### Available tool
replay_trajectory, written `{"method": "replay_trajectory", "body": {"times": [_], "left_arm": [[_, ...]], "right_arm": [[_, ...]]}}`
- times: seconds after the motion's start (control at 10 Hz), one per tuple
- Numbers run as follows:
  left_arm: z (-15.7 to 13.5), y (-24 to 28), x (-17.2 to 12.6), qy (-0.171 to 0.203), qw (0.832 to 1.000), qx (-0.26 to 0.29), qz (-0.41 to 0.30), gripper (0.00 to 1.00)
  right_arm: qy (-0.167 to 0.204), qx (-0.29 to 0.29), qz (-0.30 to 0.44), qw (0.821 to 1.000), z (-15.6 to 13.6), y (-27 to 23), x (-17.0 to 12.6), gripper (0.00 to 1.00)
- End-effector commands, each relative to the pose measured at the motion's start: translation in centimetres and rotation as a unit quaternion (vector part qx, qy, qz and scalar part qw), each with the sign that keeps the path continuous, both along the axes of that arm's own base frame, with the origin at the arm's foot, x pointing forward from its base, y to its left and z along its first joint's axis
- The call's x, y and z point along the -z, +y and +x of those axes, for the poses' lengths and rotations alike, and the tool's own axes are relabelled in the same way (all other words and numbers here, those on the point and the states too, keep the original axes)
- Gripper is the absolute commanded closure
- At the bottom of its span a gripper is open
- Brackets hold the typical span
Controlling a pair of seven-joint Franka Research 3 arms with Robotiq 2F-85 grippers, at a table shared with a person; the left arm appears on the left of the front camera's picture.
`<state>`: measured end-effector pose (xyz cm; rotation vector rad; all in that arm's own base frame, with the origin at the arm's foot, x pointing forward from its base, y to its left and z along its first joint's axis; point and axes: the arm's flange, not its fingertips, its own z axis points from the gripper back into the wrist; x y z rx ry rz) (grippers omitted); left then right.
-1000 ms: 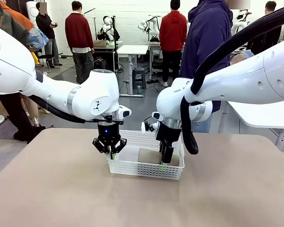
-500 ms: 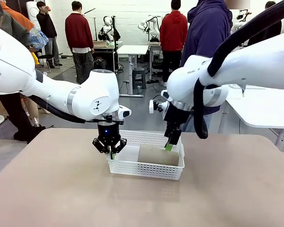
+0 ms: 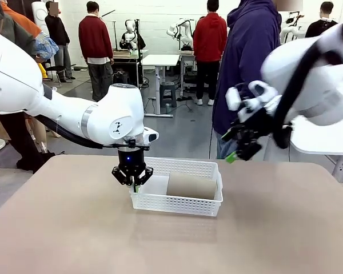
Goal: Clean and organize the cups into the basket.
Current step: Pick up the Organizing basket and move it to the center of the table, then pick up the Reusable plastic cup from the right side of the table and place it inside the Organizing basket.
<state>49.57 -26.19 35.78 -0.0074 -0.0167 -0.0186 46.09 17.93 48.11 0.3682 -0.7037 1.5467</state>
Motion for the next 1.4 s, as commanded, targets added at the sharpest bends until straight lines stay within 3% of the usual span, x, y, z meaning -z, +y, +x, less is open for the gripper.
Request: {"method": "replay_trajectory", "body": {"times": [0.0, 0.2, 0.6, 1.1, 1.3], "left_arm": [[0.1, 0.0, -0.2, -0.003, 1.000, 0.000, -0.001, 1.00], [0.1, 0.0, -0.2, -0.003, 1.000, 0.000, -0.001, 1.00], [0.1, 0.0, -0.2, -0.003, 1.000, 0.000, -0.001, 1.00], [0.1, 0.0, -0.2, -0.003, 1.000, 0.000, -0.001, 1.00], [0.1, 0.0, -0.2, -0.003, 1.000, 0.000, -0.001, 1.00]], "right_arm": [[-0.002, -0.001, 0.082, 0.997, -3.0, -6.9, 1.0, 0.00], [0.011, 0.001, 0.158, 0.987, -4.1, -13.0, 1.8, 0.00], [0.018, 0.011, 0.259, 0.966, -6.4, -21.9, 6.0, 0.00], [0.034, 0.051, 0.343, 0.937, -7.0, -28.5, 12.8, 0.00], [0.028, 0.070, 0.336, 0.939, -6.7, -29.2, 14.0, 0.00]]}}
